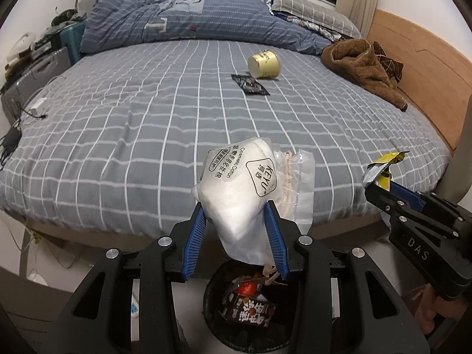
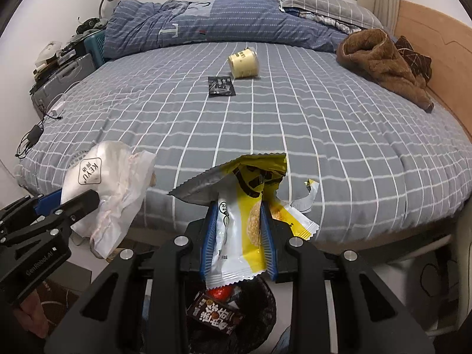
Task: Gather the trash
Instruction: 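Lift the mask packet and snack wrapper with both tools and carry them over the bin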
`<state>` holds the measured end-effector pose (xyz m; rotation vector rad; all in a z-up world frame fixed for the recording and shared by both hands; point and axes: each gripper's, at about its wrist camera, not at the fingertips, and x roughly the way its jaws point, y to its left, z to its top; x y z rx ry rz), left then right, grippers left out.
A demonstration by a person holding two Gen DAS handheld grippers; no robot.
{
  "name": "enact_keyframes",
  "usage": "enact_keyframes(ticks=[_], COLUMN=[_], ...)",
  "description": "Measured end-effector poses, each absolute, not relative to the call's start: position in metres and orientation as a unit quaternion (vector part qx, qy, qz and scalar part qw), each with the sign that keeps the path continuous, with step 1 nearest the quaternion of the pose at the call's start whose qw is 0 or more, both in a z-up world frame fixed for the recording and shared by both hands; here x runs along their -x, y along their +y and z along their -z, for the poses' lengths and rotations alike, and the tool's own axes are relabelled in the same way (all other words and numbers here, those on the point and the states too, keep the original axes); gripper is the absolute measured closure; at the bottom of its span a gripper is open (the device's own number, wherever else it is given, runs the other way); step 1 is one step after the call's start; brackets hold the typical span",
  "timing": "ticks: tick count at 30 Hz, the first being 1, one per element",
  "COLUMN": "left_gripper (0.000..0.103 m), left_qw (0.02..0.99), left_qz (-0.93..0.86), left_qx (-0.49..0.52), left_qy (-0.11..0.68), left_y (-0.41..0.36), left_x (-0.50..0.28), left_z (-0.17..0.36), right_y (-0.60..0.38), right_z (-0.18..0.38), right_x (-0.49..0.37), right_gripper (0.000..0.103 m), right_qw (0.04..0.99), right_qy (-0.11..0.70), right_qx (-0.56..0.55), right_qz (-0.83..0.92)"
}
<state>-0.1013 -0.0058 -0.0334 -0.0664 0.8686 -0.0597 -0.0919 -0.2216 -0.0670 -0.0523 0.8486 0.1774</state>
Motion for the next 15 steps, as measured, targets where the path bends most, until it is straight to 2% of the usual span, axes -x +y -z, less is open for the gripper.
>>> enact_keyframes(ticks=[15], left_gripper=[0.063], left_qw=[0.89], left_qz=[0.013], left_qx=[0.04], left_qy=[0.454], left_y=[0.0], left_x=[0.166], left_z=[0.055], right_y=[-0.218], right_z=[0.085], right_x=[0.156], right_gripper=[0.076], right_qw=[0.892], right_qy=[0.441], right_qx=[0.012], right_qz=[-0.097])
